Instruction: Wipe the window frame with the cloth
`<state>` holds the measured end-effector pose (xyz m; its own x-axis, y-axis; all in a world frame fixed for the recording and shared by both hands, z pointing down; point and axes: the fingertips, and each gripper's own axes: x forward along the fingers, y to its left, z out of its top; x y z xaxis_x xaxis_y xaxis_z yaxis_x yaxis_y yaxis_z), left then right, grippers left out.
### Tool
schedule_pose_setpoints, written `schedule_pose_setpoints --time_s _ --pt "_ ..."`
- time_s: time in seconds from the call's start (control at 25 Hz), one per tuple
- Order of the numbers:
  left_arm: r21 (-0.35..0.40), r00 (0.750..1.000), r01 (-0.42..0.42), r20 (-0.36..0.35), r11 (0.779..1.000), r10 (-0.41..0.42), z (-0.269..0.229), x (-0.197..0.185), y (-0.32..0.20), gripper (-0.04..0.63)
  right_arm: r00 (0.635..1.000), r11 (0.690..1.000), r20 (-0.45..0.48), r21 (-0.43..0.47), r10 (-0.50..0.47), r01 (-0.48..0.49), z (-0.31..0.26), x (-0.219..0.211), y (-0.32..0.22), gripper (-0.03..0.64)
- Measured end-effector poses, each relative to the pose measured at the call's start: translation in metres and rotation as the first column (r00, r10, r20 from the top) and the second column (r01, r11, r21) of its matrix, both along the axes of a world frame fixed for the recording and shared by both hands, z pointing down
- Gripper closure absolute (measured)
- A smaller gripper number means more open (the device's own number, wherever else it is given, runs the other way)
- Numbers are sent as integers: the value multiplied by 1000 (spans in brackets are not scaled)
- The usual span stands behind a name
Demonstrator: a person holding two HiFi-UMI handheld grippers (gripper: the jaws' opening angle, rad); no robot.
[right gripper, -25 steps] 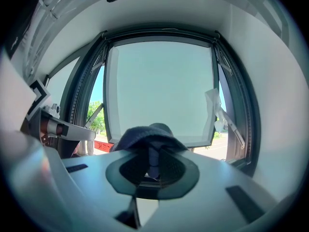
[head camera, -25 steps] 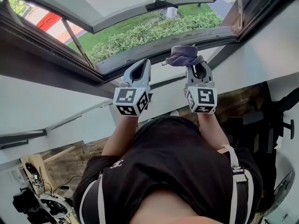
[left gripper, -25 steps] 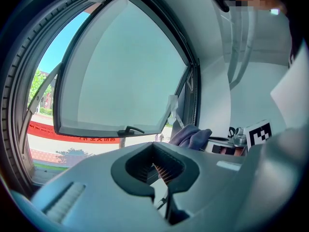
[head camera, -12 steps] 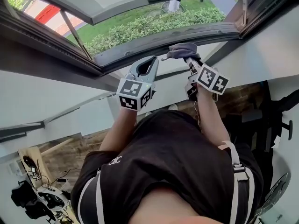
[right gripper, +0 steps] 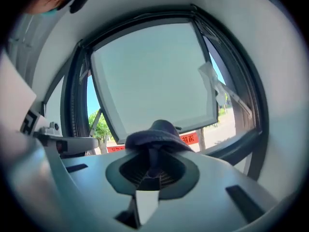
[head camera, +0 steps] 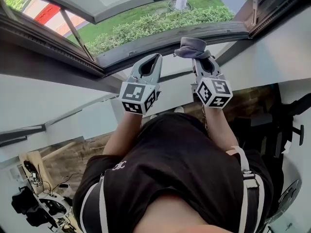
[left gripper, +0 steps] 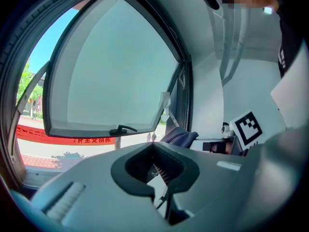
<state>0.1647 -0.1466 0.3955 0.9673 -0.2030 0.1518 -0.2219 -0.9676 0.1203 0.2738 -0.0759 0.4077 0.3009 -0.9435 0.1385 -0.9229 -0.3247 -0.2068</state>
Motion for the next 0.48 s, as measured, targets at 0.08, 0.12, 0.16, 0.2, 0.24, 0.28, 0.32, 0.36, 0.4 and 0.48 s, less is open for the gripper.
schedule_pose_setpoints --time_s 0.08,0.12,0.16,0.2,0.24,0.28,0.32,0.36,0.4,0.48 --pt "0 1000 21 -14 1000 -21 -3 -2 -4 586 997 1000 -74 4 -11 11 -5 -7 -1 574" --pt "1 999 28 -18 1000 -28 -4 -3 -5 586 995 1000 -99 6 -16 17 -8 -11 -2 574" --pt "2 999 33 -21 999 -33 -5 -4 -6 586 993 1000 -119 7 -20 21 -10 -14 -2 574" --pt "2 999 36 -22 999 -36 -6 -5 -6 586 990 1000 -137 6 -23 24 -11 -16 -3 574" --pt "2 999 39 -23 999 -38 -6 -5 -7 586 988 1000 -151 4 -27 28 -12 -18 -4 573" --pt "3 999 40 -23 999 -40 -6 -6 -7 586 986 1000 -162 2 -31 31 -12 -20 -5 574" --pt "3 999 41 -23 999 -40 -6 -6 -7 586 985 999 -170 0 -34 35 -13 -21 -6 574" --pt "4 999 41 -23 999 -41 -6 -7 -7 586 984 999 -175 -2 -38 38 -13 -22 -7 574" --pt "5 999 41 -23 999 -41 -6 -7 -7 586 983 999 -178 -4 -42 42 -12 -23 -8 574" --pt "5 999 41 -22 999 -40 -5 -8 -7 586 983 999 -178 -6 -49 48 -12 -25 -10 574"
